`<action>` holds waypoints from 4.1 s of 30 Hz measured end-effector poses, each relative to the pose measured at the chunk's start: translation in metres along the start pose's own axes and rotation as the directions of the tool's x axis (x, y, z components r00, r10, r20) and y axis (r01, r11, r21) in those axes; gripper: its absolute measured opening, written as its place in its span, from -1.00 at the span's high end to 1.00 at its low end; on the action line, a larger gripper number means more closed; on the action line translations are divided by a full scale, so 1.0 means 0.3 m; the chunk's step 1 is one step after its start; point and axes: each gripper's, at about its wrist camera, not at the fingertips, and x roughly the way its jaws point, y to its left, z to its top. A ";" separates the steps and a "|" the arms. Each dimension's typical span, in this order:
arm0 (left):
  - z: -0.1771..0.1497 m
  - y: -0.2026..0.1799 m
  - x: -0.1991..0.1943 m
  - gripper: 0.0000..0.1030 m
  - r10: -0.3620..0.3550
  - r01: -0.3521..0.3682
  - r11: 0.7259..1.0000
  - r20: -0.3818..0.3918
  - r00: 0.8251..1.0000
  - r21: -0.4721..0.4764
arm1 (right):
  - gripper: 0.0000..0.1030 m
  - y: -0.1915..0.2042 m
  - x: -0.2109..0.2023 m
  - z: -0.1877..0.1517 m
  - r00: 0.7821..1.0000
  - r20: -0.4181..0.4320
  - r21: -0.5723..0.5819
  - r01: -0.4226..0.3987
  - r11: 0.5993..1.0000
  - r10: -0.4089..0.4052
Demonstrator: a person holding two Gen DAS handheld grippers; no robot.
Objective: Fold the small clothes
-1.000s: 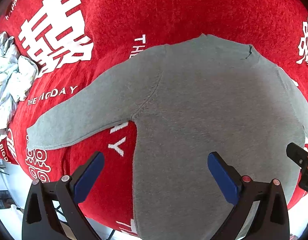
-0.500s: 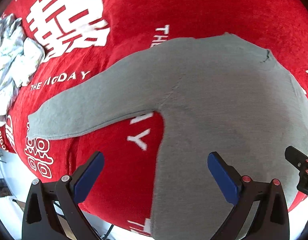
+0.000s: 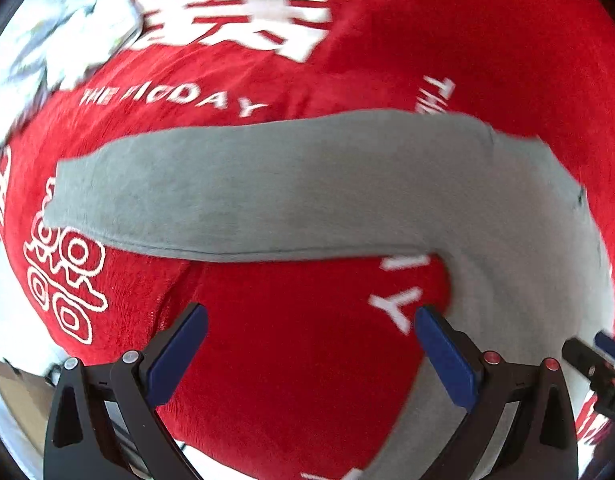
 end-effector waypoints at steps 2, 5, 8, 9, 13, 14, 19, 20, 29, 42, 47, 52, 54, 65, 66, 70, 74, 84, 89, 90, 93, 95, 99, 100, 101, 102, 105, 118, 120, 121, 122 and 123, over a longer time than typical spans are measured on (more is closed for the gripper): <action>0.006 0.071 0.018 -1.00 -0.049 0.050 0.997 0.017 0.999 -0.066 | -1.00 0.030 0.008 0.003 0.998 0.009 -0.006 -0.056 0.998 0.056; 0.003 0.181 0.047 -1.00 -0.153 0.161 0.970 0.053 0.987 -0.184 | -1.00 0.091 0.050 0.001 0.986 -0.072 -0.049 -0.157 0.986 0.153; -0.008 0.262 0.093 -1.00 -0.231 0.240 0.925 0.065 0.971 -0.293 | -1.00 0.166 0.090 -0.024 0.963 -0.154 -0.105 -0.238 0.966 0.221; -0.008 0.279 0.107 -1.00 -0.250 0.258 0.913 0.069 0.966 -0.317 | -1.00 0.194 0.091 -0.037 0.966 -0.156 -0.139 -0.227 0.964 0.205; 0.010 0.316 0.174 -1.00 -0.358 0.368 0.840 0.101 0.928 -0.398 | -1.00 0.238 0.103 -0.049 0.973 -0.149 -0.167 -0.201 0.965 0.177; 0.021 0.315 0.193 -1.00 -0.388 0.398 0.821 0.111 0.915 -0.410 | -1.00 0.241 0.112 -0.049 0.971 -0.157 -0.154 -0.207 0.966 0.183; 0.100 0.313 0.244 -1.00 -0.410 0.445 0.783 0.177 0.895 -0.434 | -1.00 0.241 0.121 -0.042 0.972 -0.166 -0.152 -0.193 0.969 0.167; 0.117 0.329 0.243 -1.00 -0.390 0.440 0.773 0.204 0.898 -0.457 | -1.00 0.244 0.119 -0.041 0.973 -0.164 -0.158 -0.190 0.969 0.164; 0.097 0.506 0.209 0.86 -0.357 0.499 0.697 0.354 0.864 -0.515 | -1.00 0.223 0.091 -0.058 0.971 -0.164 -0.167 -0.199 0.966 0.172; 0.223 0.088 -0.175 0.86 -0.484 0.506 0.859 0.446 0.753 0.079 | -1.00 0.077 -0.004 -0.094 0.968 -0.035 -0.045 -0.252 0.967 0.250; 0.208 -0.262 -0.265 0.86 -0.601 0.524 0.799 0.364 0.711 0.296 | -1.00 -0.113 -0.073 -0.103 0.965 0.048 0.081 -0.262 0.962 0.259; 0.109 -0.669 -0.155 0.86 -0.645 0.551 0.739 0.173 0.744 0.388 | -1.00 -0.374 -0.117 -0.129 0.974 0.093 0.192 -0.221 0.956 0.206; 0.054 -0.797 -0.077 0.86 -0.605 0.518 0.745 0.099 0.790 0.421 | -1.00 -0.460 -0.116 -0.139 0.976 0.094 0.244 -0.212 0.946 0.194; -0.144 -0.846 -0.039 -0.64 -0.323 0.222 0.790 0.080 0.943 0.572 | -1.00 -0.682 -0.061 -0.165 0.975 0.038 0.351 -0.217 0.911 0.218; -0.156 -0.812 -0.075 -0.64 -0.329 0.216 0.785 0.095 0.940 0.580 | -1.00 -0.668 -0.074 -0.149 0.977 0.049 0.322 -0.212 0.923 0.207; -0.161 -0.630 -0.189 -0.64 -0.266 0.117 0.825 0.197 0.944 0.553 | -1.00 -0.500 -0.154 -0.050 0.983 0.131 0.073 -0.141 0.987 0.130; -0.067 -0.454 -0.114 -0.64 -0.107 0.020 0.914 0.194 0.975 0.406 | -1.00 -0.225 -0.125 0.054 0.985 0.169 -0.222 0.009 0.975 0.029; -0.035 -0.363 0.045 -0.65 -0.078 0.036 0.957 0.135 0.988 0.286 | 0.86 0.113 0.140 0.112 0.920 0.289 -0.540 0.385 0.749 -0.265; -0.014 -0.372 0.071 -0.86 -0.061 0.020 0.956 0.130 0.990 0.292 | 0.87 -0.163 -0.017 0.197 0.950 0.306 -0.053 0.080 0.995 -0.060; -0.006 -0.368 0.079 -0.86 -0.069 0.030 0.956 0.123 0.990 0.292 | 0.87 -0.256 -0.037 0.188 0.947 0.322 0.085 -0.031 0.996 0.002; 0.004 -0.372 0.090 -0.86 -0.070 0.029 0.950 0.123 0.990 0.310 | 0.78 -0.506 -0.002 0.097 0.920 0.360 0.431 -0.311 0.847 0.154; 0.012 -0.377 0.095 -0.86 -0.065 0.022 0.946 0.124 0.990 0.324 | 0.64 -0.616 0.072 0.018 0.889 0.377 0.574 -0.443 0.689 0.258; 0.052 -0.384 0.046 -0.86 -0.044 -0.008 0.941 0.146 0.988 0.339 | -0.01 -0.735 0.167 -0.116 0.818 0.449 0.724 -0.569 0.389 0.361; 0.078 -0.384 0.018 -0.86 -0.048 -0.013 0.942 0.173 0.984 0.337 | -0.01 -0.753 0.178 -0.147 0.795 0.481 0.736 -0.595 0.322 0.369; 0.099 -0.383 0.007 -0.86 -0.049 -0.015 0.942 0.182 0.982 0.335 | -0.01 -0.760 0.186 -0.165 0.784 0.496 0.742 -0.606 0.287 0.372; 0.133 -0.386 0.001 -0.86 -0.053 -0.011 0.943 0.183 0.982 0.332 | -0.01 -0.767 0.192 -0.177 0.775 0.505 0.745 -0.613 0.262 0.379; 0.259 -0.409 0.045 -0.86 -0.072 0.029 0.948 0.124 0.990 0.317 | -0.01 -0.785 0.184 -0.178 0.772 0.506 0.742 -0.617 0.263 0.385; 0.453 -0.528 0.234 -0.17 -0.172 0.180 0.928 -0.054 0.984 0.327 | -0.15 -0.376 0.239 -0.116 0.575 0.362 0.646 -0.722 0.247 0.733; 0.468 -0.506 0.245 0.18 -0.203 0.216 0.932 -0.076 0.976 0.293 | -0.15 -0.270 0.274 -0.091 0.546 0.347 0.646 -0.728 0.227 0.763; 0.477 -0.494 0.245 0.33 -0.223 0.236 0.931 -0.076 0.972 0.278 | -0.15 -0.252 0.273 -0.091 0.539 0.343 0.646 -0.730 0.223 0.769; 0.485 -0.487 0.245 0.70 -0.245 0.258 0.928 -0.082 0.966 0.269 | -0.15 -0.217 0.288 -0.074 0.544 0.333 0.649 -0.725 0.231 0.770; 0.498 -0.467 0.241 0.75 -0.275 0.290 0.925 -0.092 0.957 0.247 | -0.05 -0.198 0.296 -0.060 0.552 0.327 0.653 -0.718 0.239 0.767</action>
